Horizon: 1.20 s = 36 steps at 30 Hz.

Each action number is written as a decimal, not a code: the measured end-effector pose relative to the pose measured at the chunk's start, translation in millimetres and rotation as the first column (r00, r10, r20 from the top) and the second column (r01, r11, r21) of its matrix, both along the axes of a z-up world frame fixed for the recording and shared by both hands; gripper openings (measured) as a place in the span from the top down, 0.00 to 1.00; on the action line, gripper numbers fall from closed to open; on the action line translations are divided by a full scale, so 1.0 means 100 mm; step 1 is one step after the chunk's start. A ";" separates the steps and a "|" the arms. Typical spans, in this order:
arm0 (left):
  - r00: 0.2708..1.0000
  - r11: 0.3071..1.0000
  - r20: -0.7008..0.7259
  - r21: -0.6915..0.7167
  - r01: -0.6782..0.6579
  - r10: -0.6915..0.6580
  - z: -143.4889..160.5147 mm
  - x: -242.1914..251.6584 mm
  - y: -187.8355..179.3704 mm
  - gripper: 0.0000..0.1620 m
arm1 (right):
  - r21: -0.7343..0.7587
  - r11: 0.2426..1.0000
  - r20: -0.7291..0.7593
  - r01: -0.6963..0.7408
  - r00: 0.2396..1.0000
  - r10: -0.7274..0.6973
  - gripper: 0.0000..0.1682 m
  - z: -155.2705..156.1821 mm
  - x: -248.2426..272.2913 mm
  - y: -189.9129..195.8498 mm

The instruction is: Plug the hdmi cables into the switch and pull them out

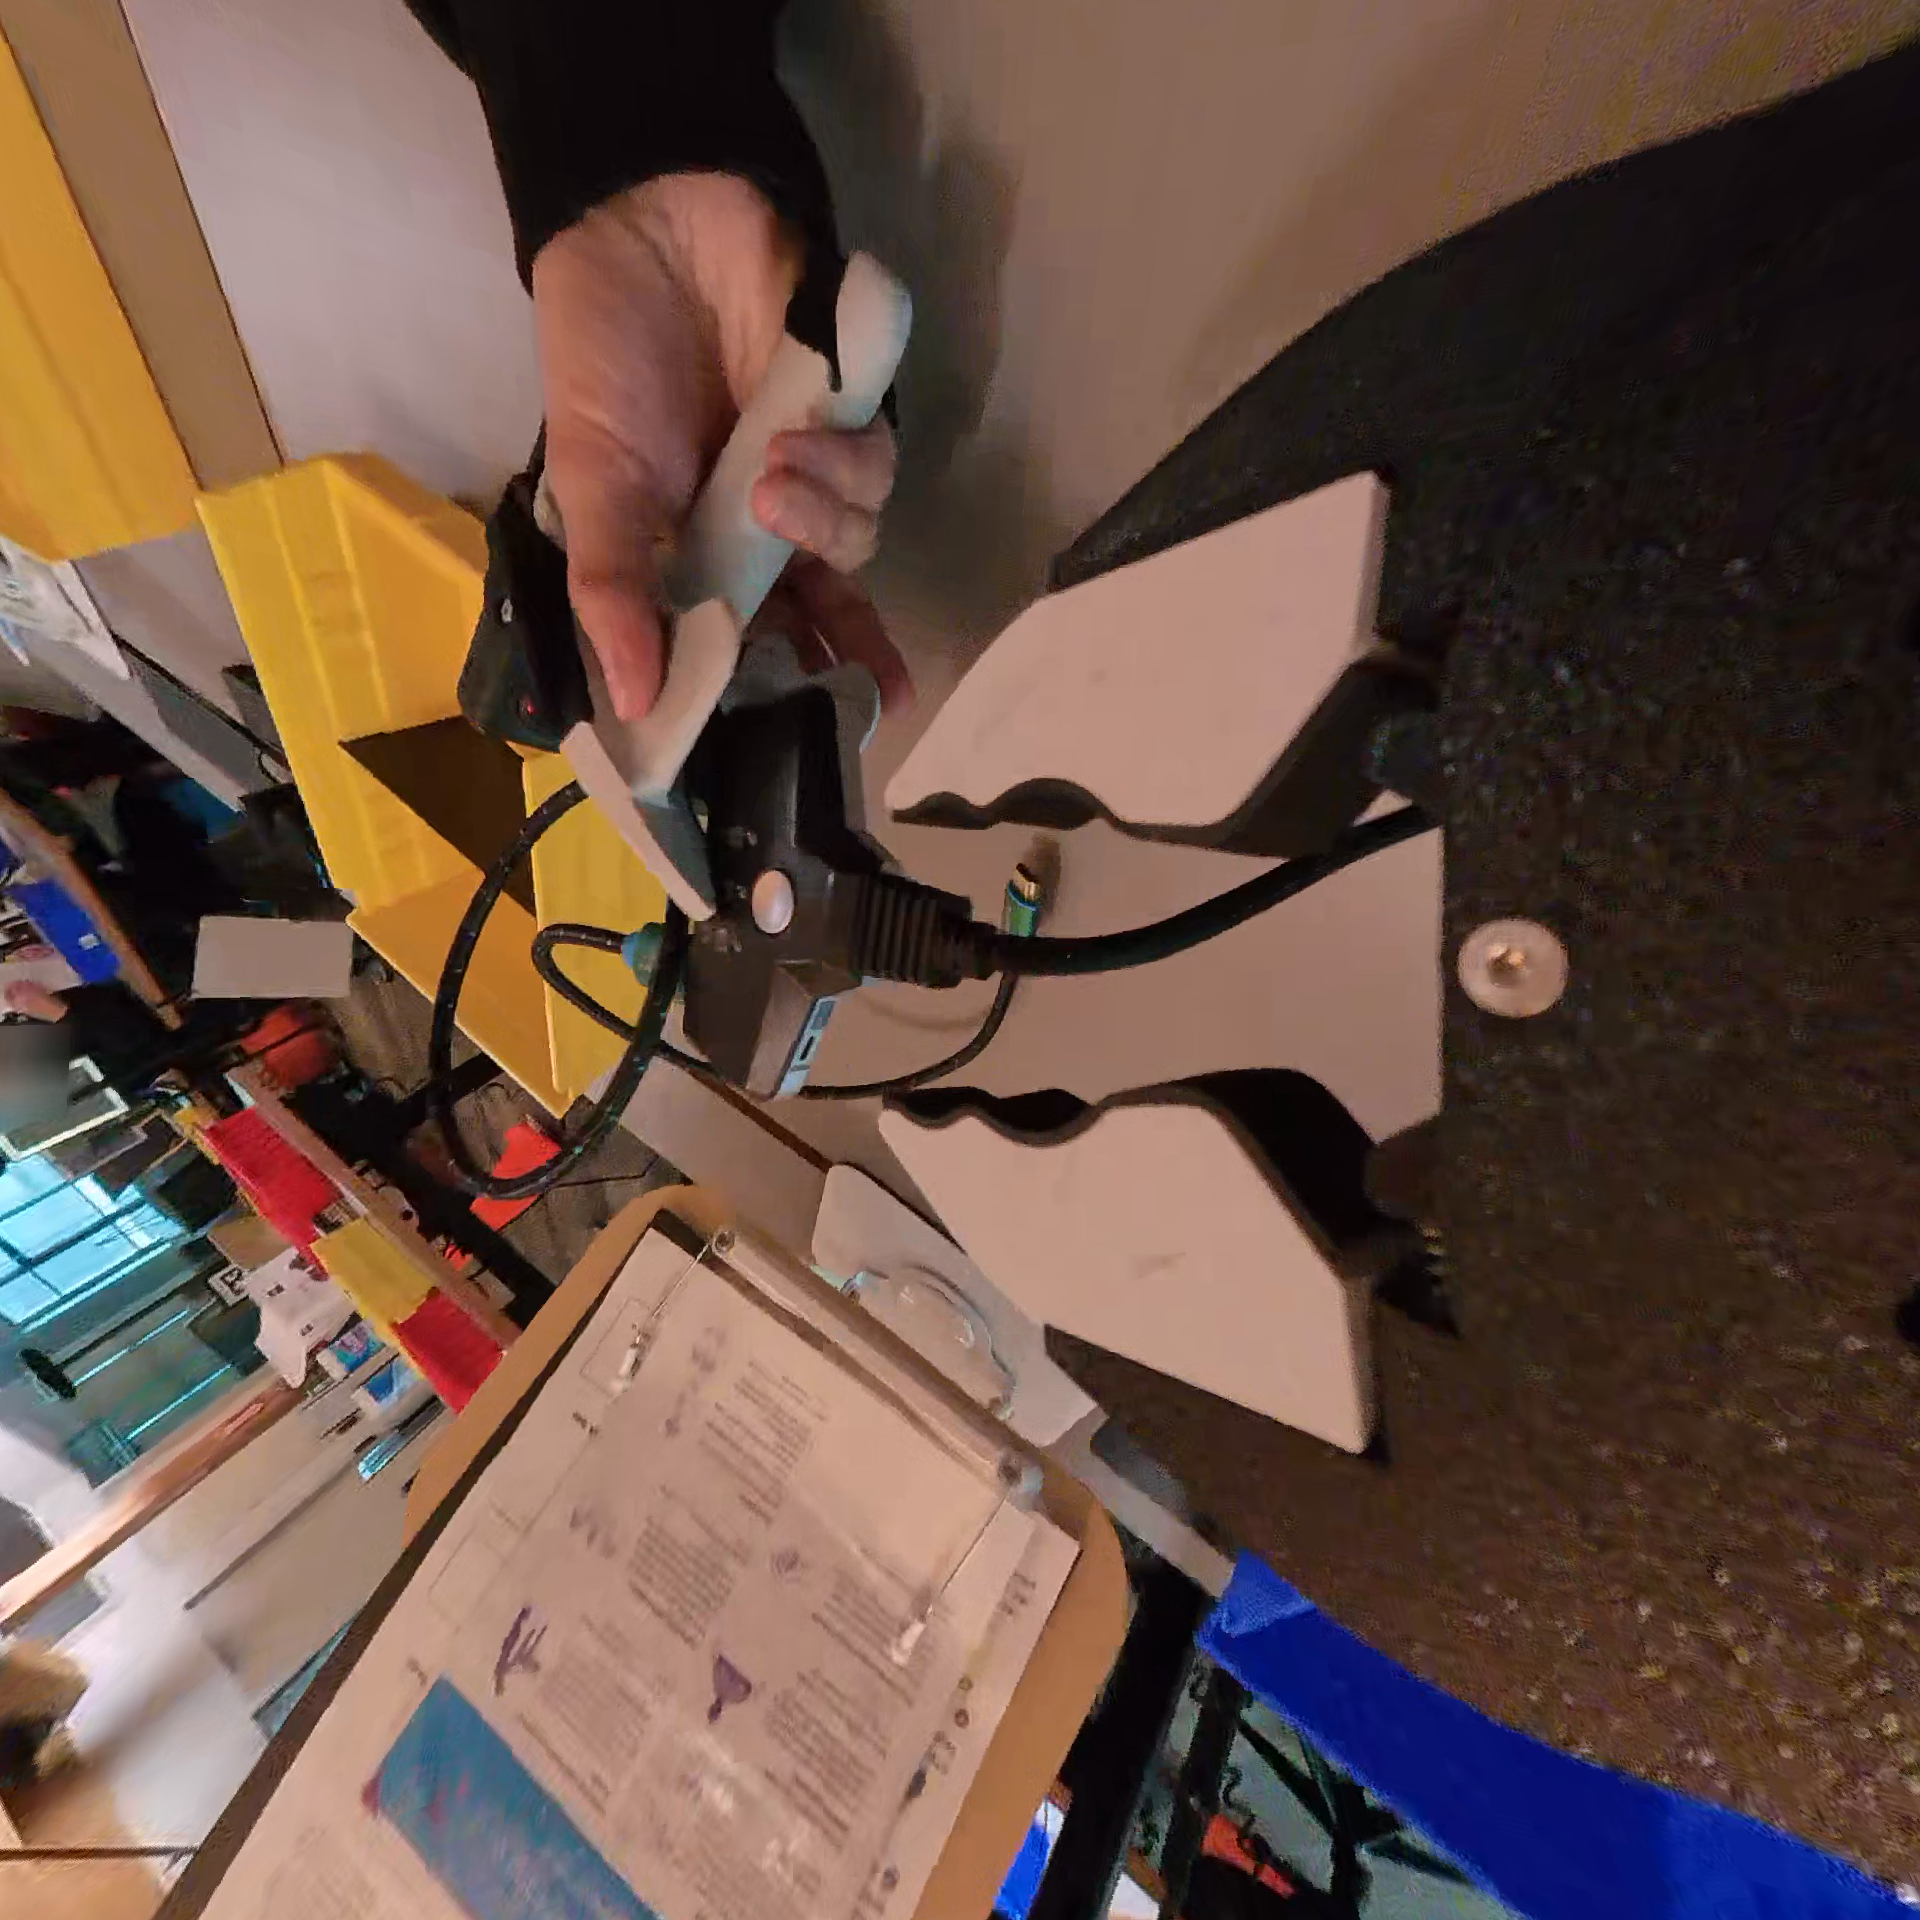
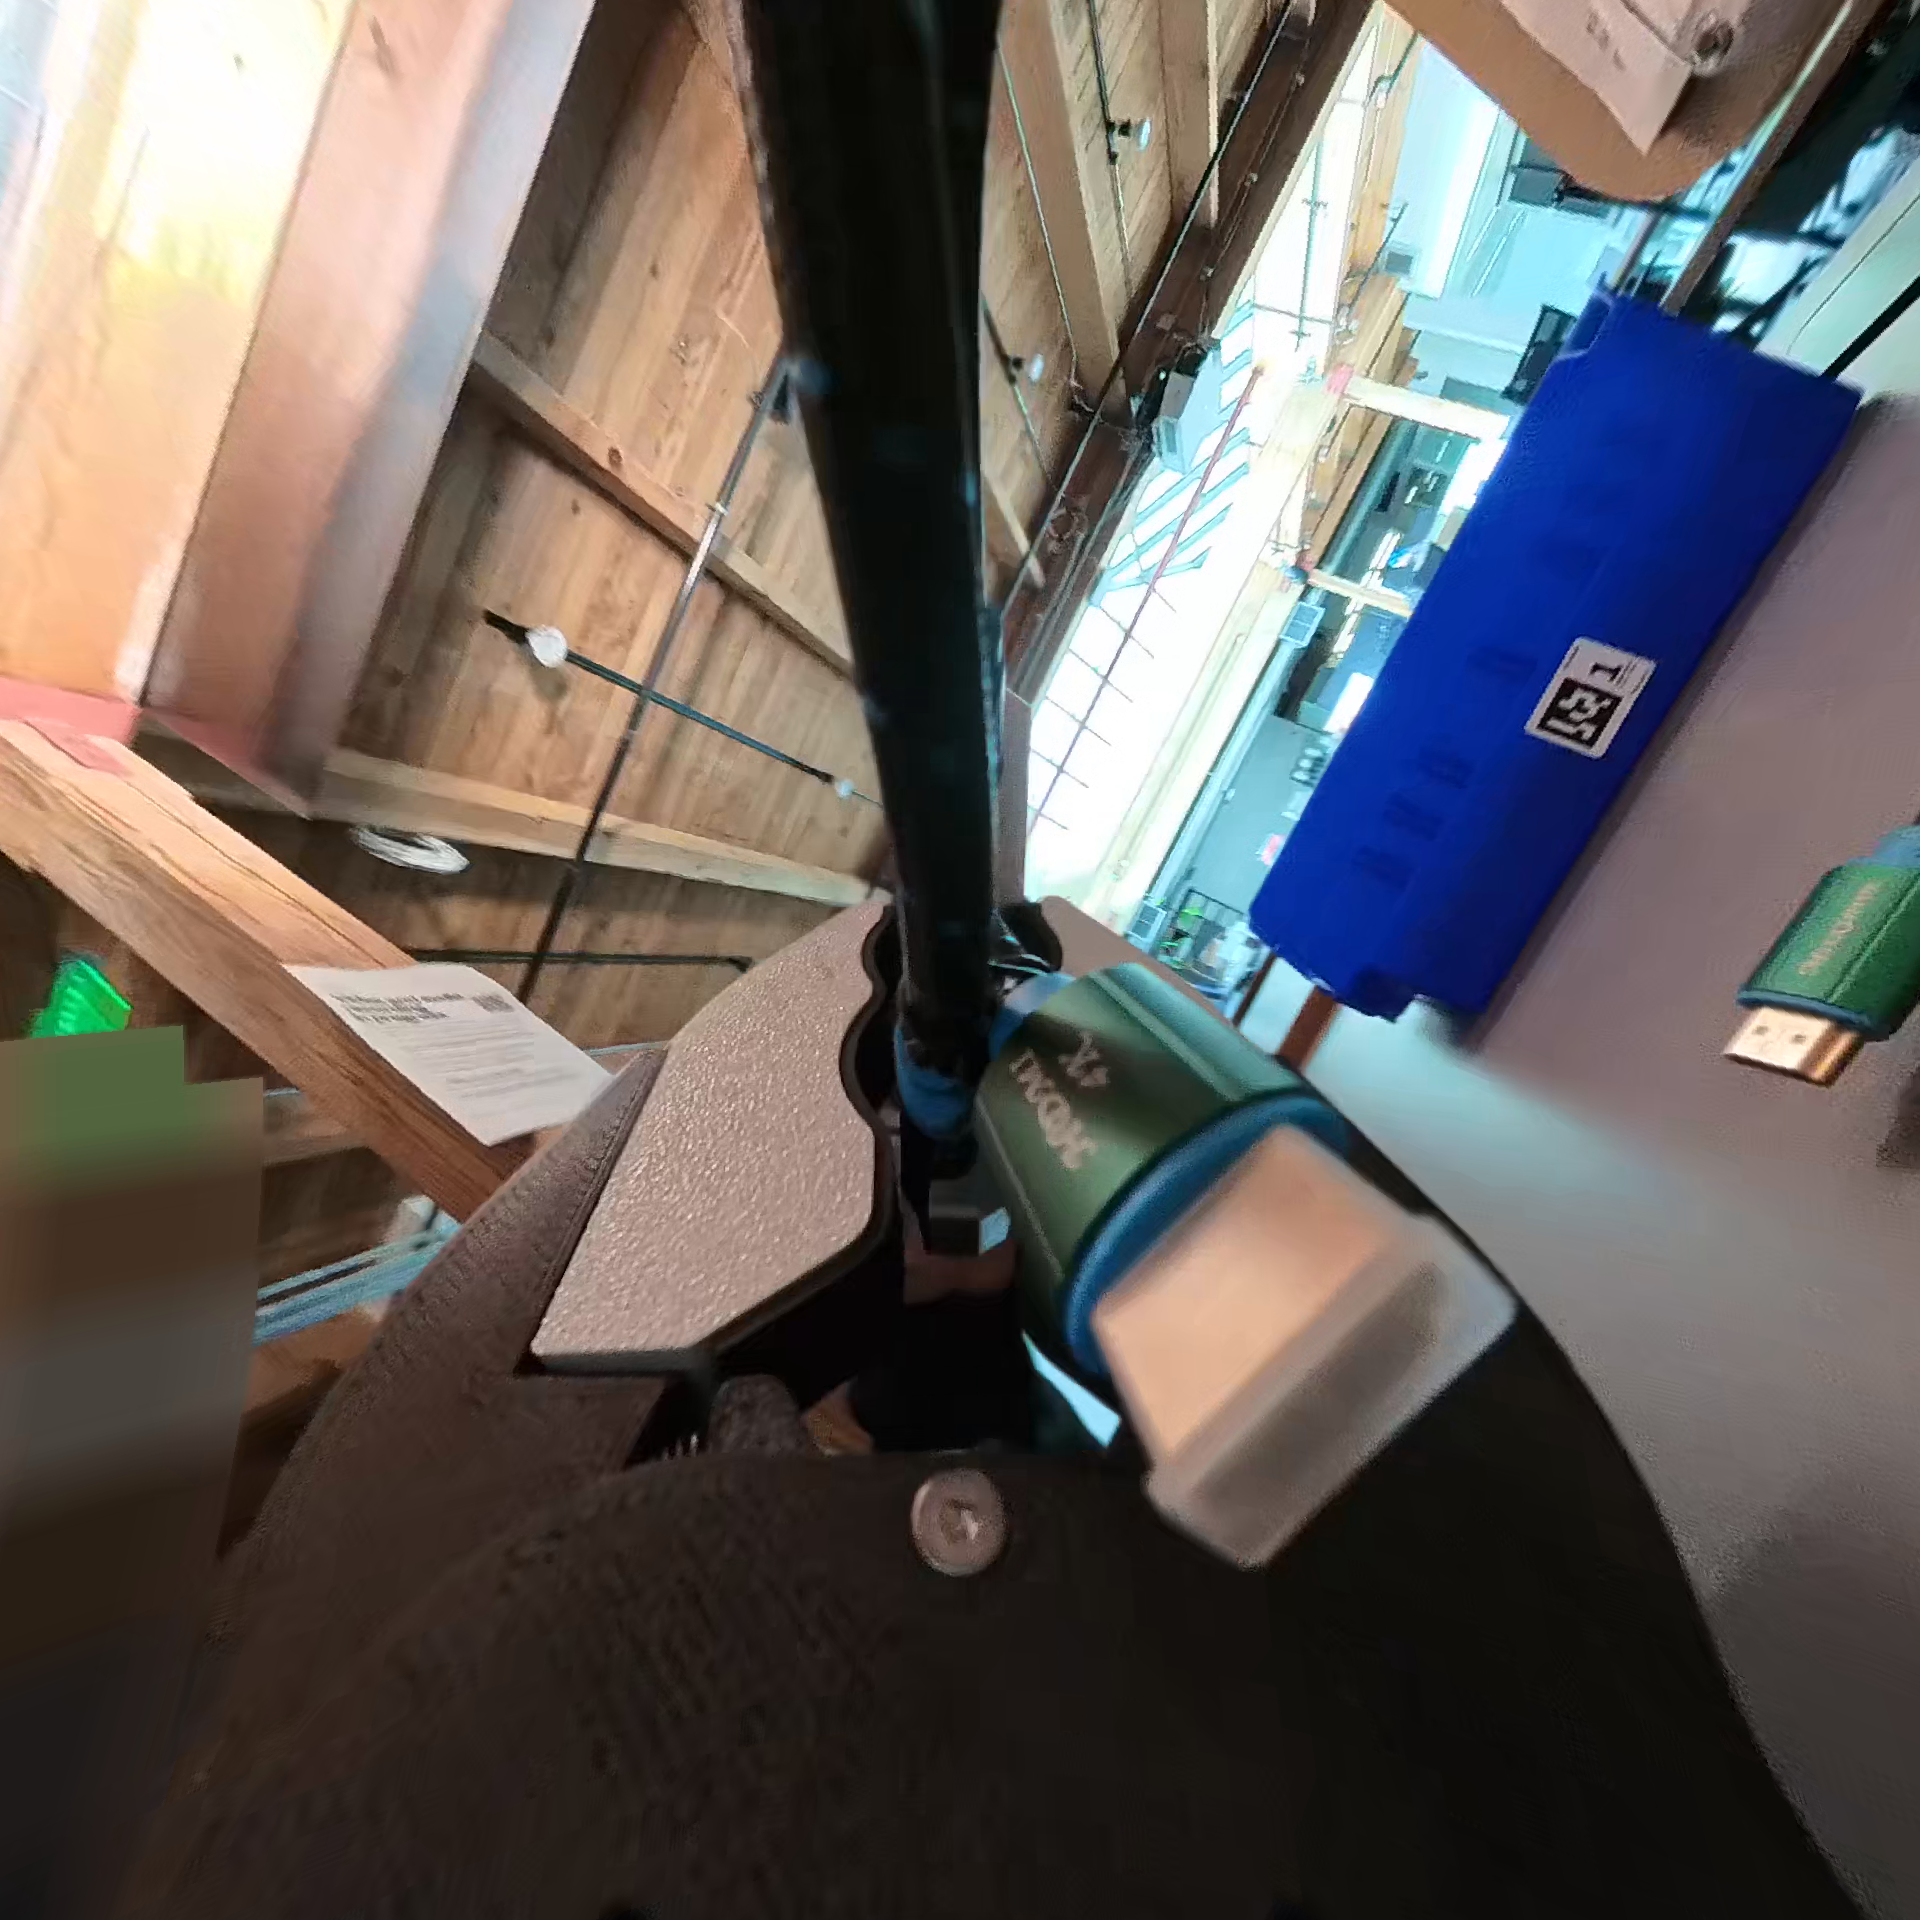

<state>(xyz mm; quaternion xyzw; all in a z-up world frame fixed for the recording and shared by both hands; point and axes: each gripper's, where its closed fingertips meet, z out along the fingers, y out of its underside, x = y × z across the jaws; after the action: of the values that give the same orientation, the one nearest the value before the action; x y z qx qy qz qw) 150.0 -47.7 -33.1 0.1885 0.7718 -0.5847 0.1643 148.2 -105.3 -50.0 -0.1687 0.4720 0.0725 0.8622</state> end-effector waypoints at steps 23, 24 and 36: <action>0.976 0.939 -0.022 -0.278 0.202 -0.217 -0.32 0.05 -0.19 0.85 | 0.128 0.990 -0.020 -0.059 0.998 0.062 0.86 -0.17 0.04 0.06; 0.976 0.943 -0.040 -0.272 0.194 -0.212 -0.33 0.05 -0.19 0.85 | 0.119 0.991 -0.024 -0.055 0.998 0.058 0.86 -0.18 0.05 0.06; 0.856 0.943 -0.445 -0.308 0.130 -0.263 -0.31 0.36 -0.01 0.86 | -0.385 0.922 0.050 0.029 0.999 -0.010 0.57 -0.15 -0.09 0.24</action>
<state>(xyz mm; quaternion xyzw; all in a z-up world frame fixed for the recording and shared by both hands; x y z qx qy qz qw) 185.8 -48.6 -63.8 0.0924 0.6788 -0.7252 -0.0695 139.6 -81.1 -65.0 -0.3320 0.4583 -0.0344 0.8237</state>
